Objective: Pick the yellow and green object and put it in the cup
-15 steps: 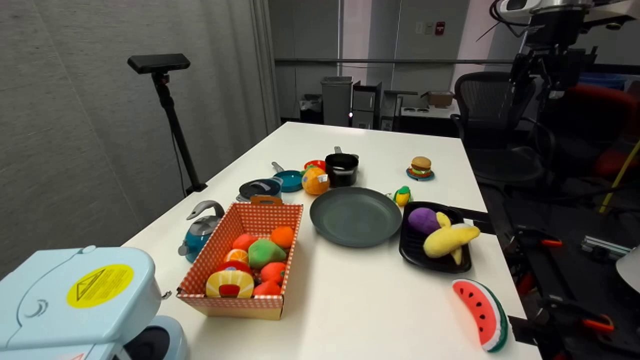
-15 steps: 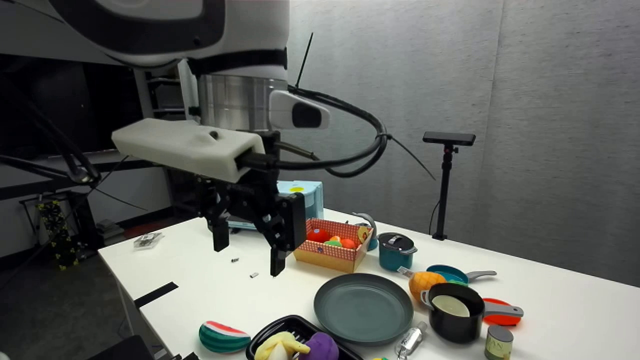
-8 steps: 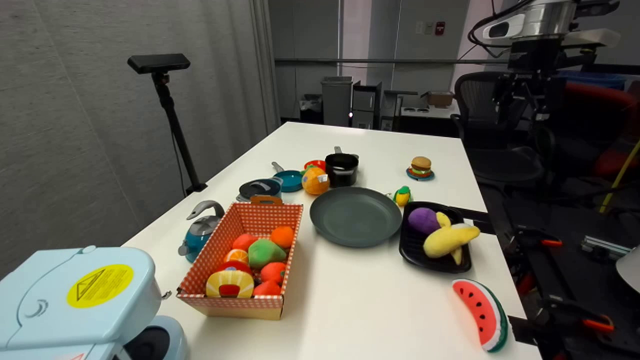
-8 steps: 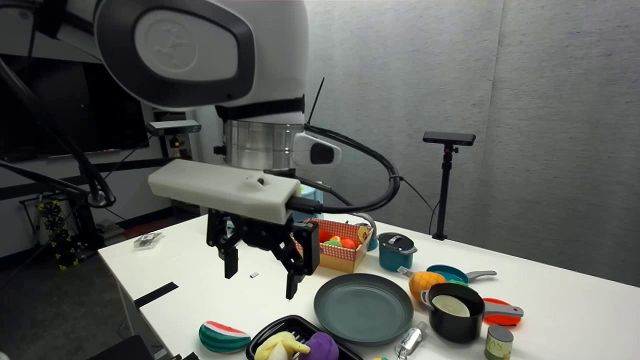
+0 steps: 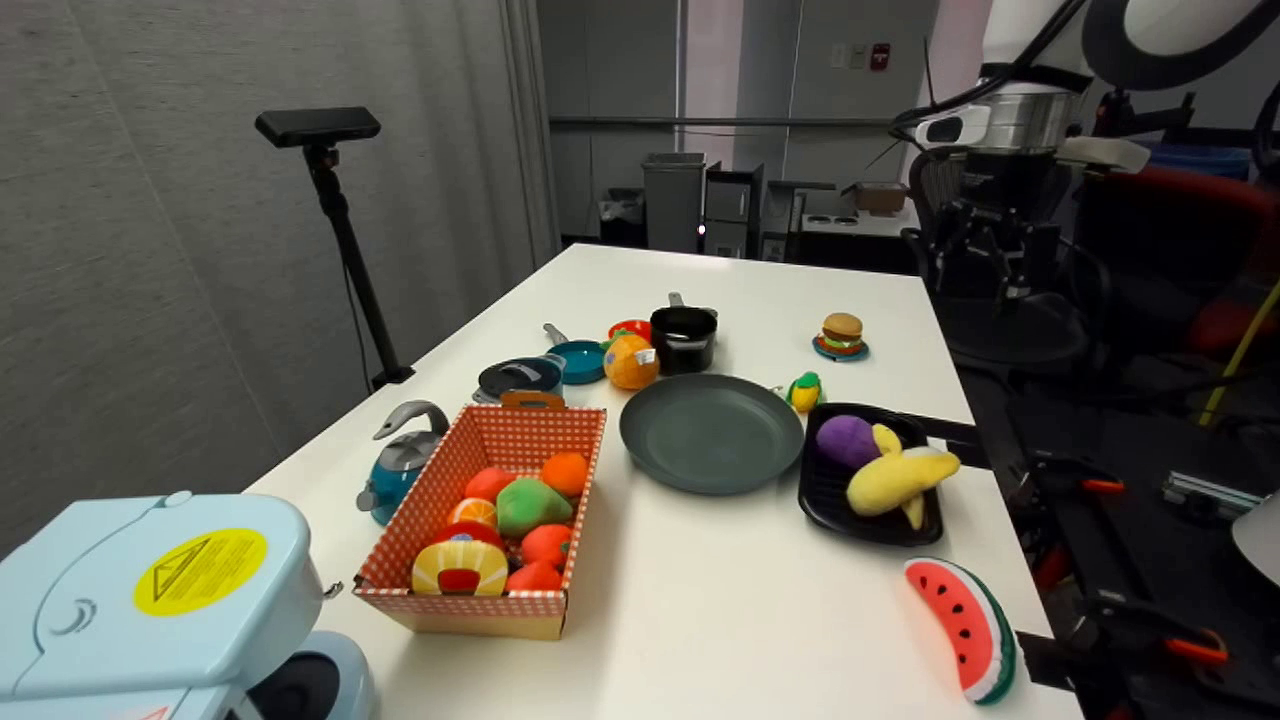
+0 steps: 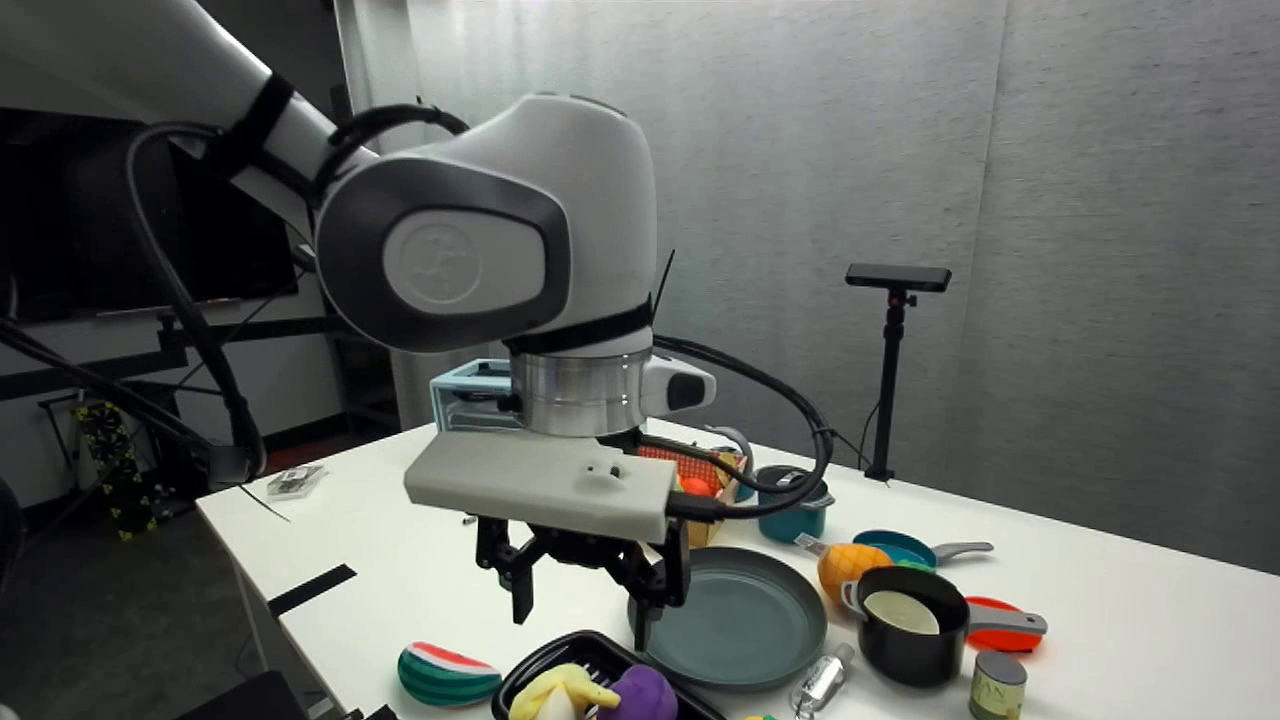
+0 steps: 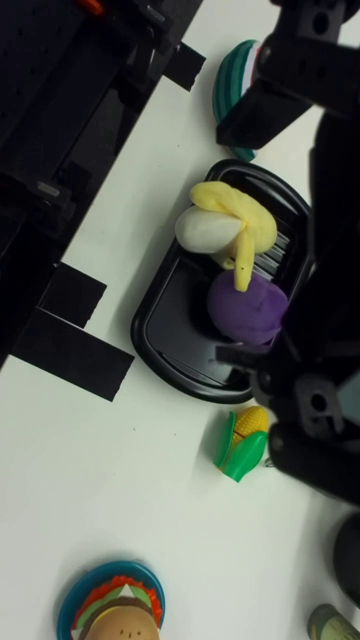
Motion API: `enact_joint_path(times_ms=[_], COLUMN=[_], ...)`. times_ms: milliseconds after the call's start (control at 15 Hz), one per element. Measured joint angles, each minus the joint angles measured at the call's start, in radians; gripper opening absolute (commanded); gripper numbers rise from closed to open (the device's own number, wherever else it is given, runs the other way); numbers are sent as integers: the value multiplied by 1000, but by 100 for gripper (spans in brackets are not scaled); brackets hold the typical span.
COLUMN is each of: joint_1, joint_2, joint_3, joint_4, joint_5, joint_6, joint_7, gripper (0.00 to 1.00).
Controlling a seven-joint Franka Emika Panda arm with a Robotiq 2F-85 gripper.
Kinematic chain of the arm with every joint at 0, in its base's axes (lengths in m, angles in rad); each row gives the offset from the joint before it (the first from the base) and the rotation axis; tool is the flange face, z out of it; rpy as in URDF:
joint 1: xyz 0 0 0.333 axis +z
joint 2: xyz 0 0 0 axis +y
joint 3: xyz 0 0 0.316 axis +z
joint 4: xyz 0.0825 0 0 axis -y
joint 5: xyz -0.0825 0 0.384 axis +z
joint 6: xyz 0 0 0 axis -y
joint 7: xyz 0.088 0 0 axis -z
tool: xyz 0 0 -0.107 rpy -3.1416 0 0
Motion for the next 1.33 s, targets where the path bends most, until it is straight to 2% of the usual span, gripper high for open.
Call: enact_joint_path(times_ms=[333,600,1333], joint_1=[0,0,-29], joint_2=[174,315,623], joint_3=[4,21,100], joint_4=[14,62,318], joint_5=[3,21,83], joint_6=[179,263,292], joint_7=[-2,9,148], gripper=[100,100,100])
